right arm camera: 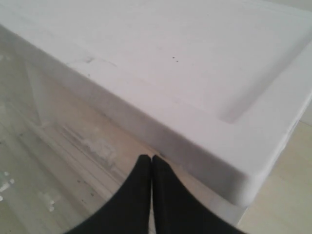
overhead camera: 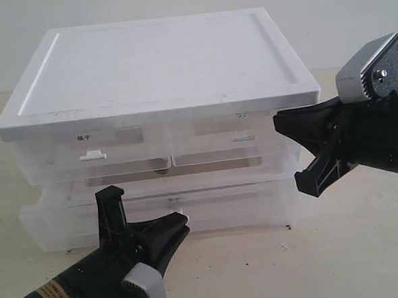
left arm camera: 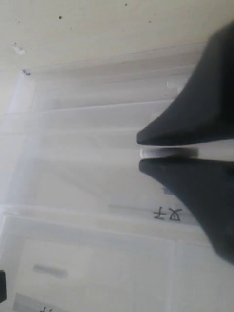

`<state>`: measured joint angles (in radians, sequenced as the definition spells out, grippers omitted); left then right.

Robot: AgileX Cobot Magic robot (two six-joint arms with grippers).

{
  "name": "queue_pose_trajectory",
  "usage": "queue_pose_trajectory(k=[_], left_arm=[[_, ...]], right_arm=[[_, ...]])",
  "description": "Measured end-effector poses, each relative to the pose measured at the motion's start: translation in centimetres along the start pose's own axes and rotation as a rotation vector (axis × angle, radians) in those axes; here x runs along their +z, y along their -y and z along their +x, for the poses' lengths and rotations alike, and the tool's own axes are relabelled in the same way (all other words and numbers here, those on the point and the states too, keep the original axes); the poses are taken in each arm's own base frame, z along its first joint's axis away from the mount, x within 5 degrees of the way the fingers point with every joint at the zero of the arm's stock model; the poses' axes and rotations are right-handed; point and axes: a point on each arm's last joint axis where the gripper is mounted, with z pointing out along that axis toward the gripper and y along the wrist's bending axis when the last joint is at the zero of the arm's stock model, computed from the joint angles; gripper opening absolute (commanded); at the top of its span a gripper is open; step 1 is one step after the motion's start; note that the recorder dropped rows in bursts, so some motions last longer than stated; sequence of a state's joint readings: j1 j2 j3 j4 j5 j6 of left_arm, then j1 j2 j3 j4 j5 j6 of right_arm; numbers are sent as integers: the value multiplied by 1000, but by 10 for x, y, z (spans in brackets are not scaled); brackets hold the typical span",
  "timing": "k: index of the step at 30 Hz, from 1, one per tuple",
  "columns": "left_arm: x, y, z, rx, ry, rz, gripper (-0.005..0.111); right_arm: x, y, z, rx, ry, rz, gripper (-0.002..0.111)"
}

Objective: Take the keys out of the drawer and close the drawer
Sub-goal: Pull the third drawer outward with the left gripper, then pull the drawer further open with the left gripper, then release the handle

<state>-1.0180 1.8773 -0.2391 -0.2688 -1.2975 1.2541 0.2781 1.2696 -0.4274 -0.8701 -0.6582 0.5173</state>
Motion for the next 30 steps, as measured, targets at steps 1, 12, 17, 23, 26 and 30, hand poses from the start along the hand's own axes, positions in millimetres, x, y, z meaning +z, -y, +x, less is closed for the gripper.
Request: queue_pose_trajectory(k=[1, 12, 17, 23, 26, 30], left_arm=[[-2, 1, -1, 4, -2, 5, 5], [-37, 10, -24, -36, 63, 47, 5], [-48, 13, -24, -101, 79, 128, 5], [-49, 16, -29, -169, 127, 169, 6], [-51, 12, -33, -245, 166, 160, 20], [-53, 3, -35, -355, 174, 119, 51]], right_arm=[[0, 0, 0, 0, 0, 0, 0], [0, 0, 0, 4, 0, 4, 0], [0, 2, 1, 19, -11, 23, 0], [0, 3, 1, 23, -14, 28, 0], [0, 3, 2, 26, -17, 32, 0], [0, 3, 2, 26, -24, 36, 0]])
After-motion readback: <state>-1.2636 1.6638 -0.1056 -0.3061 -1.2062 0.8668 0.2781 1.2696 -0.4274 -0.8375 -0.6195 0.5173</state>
